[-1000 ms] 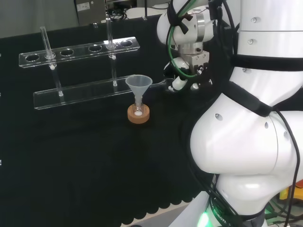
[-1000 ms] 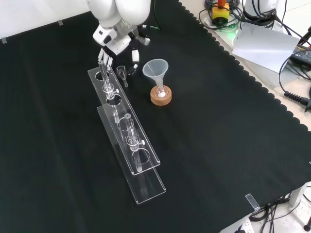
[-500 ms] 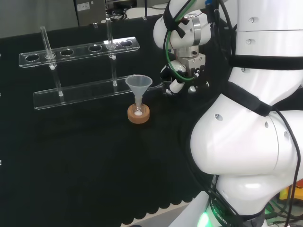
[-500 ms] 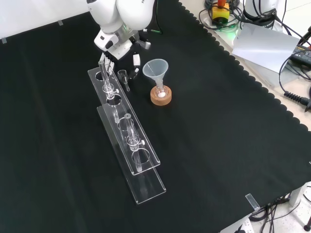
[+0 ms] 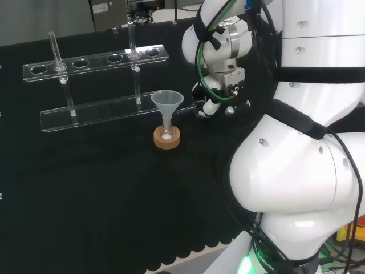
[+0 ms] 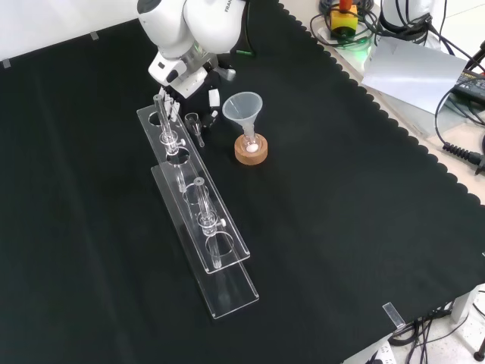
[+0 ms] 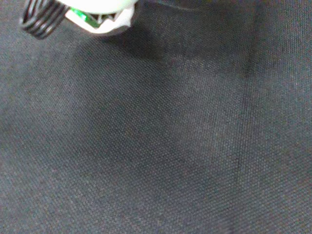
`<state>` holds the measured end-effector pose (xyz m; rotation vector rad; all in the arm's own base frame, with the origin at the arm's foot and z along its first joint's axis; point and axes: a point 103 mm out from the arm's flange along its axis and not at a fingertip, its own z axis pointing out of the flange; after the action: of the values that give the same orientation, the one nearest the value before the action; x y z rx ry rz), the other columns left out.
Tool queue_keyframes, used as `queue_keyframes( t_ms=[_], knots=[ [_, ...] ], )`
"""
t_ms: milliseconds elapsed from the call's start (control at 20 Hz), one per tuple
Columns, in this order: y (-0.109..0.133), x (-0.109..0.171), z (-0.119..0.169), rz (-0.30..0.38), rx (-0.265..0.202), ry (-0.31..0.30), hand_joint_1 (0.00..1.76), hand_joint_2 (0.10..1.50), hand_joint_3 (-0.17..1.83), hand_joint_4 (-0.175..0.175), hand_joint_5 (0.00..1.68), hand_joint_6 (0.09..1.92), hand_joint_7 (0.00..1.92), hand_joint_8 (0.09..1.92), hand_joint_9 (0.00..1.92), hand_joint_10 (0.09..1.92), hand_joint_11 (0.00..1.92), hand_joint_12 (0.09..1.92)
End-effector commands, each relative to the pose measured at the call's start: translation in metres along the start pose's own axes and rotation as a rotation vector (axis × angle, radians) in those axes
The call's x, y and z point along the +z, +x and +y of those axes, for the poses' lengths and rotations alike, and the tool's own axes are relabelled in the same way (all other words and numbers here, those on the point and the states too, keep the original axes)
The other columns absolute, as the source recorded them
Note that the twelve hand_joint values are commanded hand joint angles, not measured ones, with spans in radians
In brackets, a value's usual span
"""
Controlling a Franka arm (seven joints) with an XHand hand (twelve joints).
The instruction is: Put the weighing funnel back on the table.
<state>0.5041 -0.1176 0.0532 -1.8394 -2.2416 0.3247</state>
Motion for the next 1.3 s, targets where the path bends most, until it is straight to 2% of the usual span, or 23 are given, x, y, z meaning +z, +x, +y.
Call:
queue_keyframes(
  t_ms=[50,550,650,850,950,1000,1100,1300],
  knots=[
    [0.0,0.0012,0.0022,-0.009,0.0,0.0,1.07,0.7,0.74,0.175,1.09,1.03,0.68,0.68,0.91,0.53,0.58,1.24],
    [-0.0013,0.0026,0.0018,-0.012,-0.004,0.005,1.07,0.7,0.73,0.175,1.1,1.01,0.68,0.68,0.92,0.52,0.59,1.23],
    [-0.0009,0.0023,0.0012,-0.012,-0.004,0.01,1.07,0.74,0.65,0.175,1.09,0.98,0.67,0.68,0.91,0.51,0.59,1.23],
    [0.0018,0.0002,0.0002,-0.021,-0.008,0.021,1.04,0.94,0.29,0.175,1.04,0.95,0.6,0.71,0.86,0.54,0.56,1.25],
    [0.003,-0.0005,-0.0005,-0.021,-0.007,0.033,0.95,0.91,0.24,0.069,0.95,0.86,0.55,0.72,0.8,0.57,0.53,1.25],
    [0.0037,-0.0007,-0.0008,-0.024,-0.006,0.041,0.92,0.87,0.29,0.036,0.91,0.83,0.51,0.73,0.75,0.58,0.51,1.26],
    [0.0047,-0.0015,-0.0019,-0.031,-0.002,0.051,0.9,0.79,0.42,0.005,0.81,0.81,0.44,0.74,0.66,0.62,0.46,1.28],
    [0.0052,-0.0038,-0.0058,-0.039,0.003,0.08,0.87,0.71,0.53,-0.014,0.62,0.75,0.29,0.73,0.5,0.64,0.34,1.32]
  ],
)
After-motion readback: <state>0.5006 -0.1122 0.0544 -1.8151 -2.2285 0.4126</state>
